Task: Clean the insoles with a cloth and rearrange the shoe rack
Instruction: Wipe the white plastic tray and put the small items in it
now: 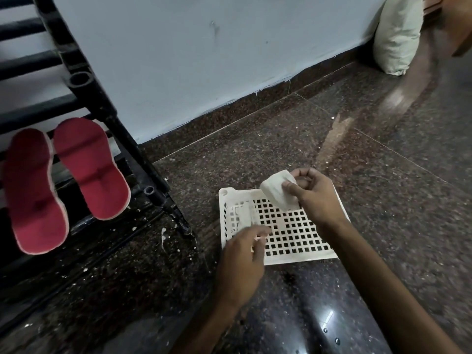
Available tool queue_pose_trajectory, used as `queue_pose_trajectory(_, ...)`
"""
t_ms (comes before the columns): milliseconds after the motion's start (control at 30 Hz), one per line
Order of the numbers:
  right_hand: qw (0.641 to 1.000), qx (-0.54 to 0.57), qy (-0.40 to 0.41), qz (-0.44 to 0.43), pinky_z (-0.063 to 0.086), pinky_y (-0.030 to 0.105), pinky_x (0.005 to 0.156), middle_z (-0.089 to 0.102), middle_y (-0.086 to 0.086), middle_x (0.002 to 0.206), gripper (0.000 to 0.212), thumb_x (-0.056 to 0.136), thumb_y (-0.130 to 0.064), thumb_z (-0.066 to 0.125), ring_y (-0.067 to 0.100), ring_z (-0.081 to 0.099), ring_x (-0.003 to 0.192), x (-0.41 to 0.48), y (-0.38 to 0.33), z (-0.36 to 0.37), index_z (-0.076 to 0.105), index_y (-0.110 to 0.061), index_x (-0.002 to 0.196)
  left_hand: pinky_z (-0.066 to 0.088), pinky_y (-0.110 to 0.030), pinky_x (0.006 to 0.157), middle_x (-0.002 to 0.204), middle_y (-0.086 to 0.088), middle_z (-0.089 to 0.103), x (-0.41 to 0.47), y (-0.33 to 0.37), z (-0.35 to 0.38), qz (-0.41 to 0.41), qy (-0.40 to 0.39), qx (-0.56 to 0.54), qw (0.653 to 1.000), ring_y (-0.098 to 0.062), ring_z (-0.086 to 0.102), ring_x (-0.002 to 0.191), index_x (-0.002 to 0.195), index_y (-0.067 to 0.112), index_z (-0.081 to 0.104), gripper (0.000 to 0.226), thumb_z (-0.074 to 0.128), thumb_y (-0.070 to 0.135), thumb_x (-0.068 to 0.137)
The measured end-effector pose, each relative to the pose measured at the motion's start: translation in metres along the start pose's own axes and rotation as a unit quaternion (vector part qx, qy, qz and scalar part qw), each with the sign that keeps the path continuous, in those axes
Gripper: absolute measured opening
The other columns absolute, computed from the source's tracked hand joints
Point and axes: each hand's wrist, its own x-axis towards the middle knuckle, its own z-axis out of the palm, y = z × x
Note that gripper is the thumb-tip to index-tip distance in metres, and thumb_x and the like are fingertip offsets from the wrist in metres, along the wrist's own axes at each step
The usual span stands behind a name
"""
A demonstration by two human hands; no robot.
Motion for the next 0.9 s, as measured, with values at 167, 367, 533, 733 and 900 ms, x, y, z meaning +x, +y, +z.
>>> queue_pose_trajectory(167, 0.996, 0.036, -0.077, 0.025, 0.054, 0.031, 0.063, 0.068, 0.016, 0.084, 0.014, 0.085, -0.004, 0.070, 0.021, 0.064, 0.071, -0.009, -0.002, -0.003, 0.066, -0.010, 0.098, 0.057, -0.039, 0.083, 0.113, 0.015, 0.064, 0.026, 0.002, -0.019, -0.089, 0.057, -0.143, 0.984, 0.000, 0.061, 0.097, 0.123, 0.027, 0.059, 0.029, 0.063, 0.025, 0.094)
queue_pose_trajectory(367, 0.979, 0.041, -0.191, 0.052, 0.055, 0.029, 0.060, 0.068, 0.014, 0.076, 0.014, 0.086, -0.007, 0.068, 0.022, 0.065, 0.066, -0.013, -0.006, -0.003, 0.067, -0.003, 0.100, 0.058, -0.038, 0.087, 0.104, -0.006, 0.075, 0.047, 0.021, -0.027, -0.109, -0.056, -0.275, 0.954, -0.022, 0.072, 0.097, 0.116, 0.008, 0.065, 0.025, 0.068, 0.012, 0.091)
queue_pose_trajectory(533, 0.984, -0.129, -0.102, -0.066, 0.056, 0.047, 0.067, 0.073, 0.011, 0.080, 0.010, 0.085, -0.020, 0.075, 0.034, 0.068, 0.070, -0.012, 0.007, -0.002, 0.069, -0.017, 0.092, 0.057, -0.055, 0.082, 0.088, -0.019, 0.075, 0.046, 0.017, -0.018, -0.179, -0.032, -0.288, 0.940, -0.034, 0.073, 0.086, 0.103, 0.003, 0.066, 0.014, 0.069, 0.007, 0.089)
queue_pose_trajectory(733, 0.975, 0.041, -0.154, 0.157, 0.057, 0.031, 0.070, 0.074, 0.010, 0.099, 0.037, 0.086, -0.038, 0.069, 0.025, 0.071, 0.091, -0.025, 0.020, -0.001, 0.070, -0.007, 0.105, 0.062, -0.038, 0.062, 0.099, -0.021, 0.074, 0.043, 0.015, -0.018, -0.237, -0.012, -0.368, 0.899, -0.032, 0.073, 0.090, 0.117, -0.001, 0.059, 0.025, 0.063, 0.004, 0.093)
queue_pose_trajectory(900, 0.961, 0.088, -0.161, 0.206, 0.056, 0.021, 0.059, 0.075, 0.004, 0.090, 0.021, 0.086, -0.011, 0.070, 0.011, 0.070, 0.073, -0.030, 0.023, -0.007, 0.067, -0.009, 0.107, 0.060, -0.032, 0.059, 0.102, -0.019, 0.073, 0.043, 0.013, -0.019, -0.258, -0.013, -0.404, 0.877, -0.030, 0.074, 0.088, 0.118, 0.004, 0.060, 0.024, 0.062, 0.004, 0.094)
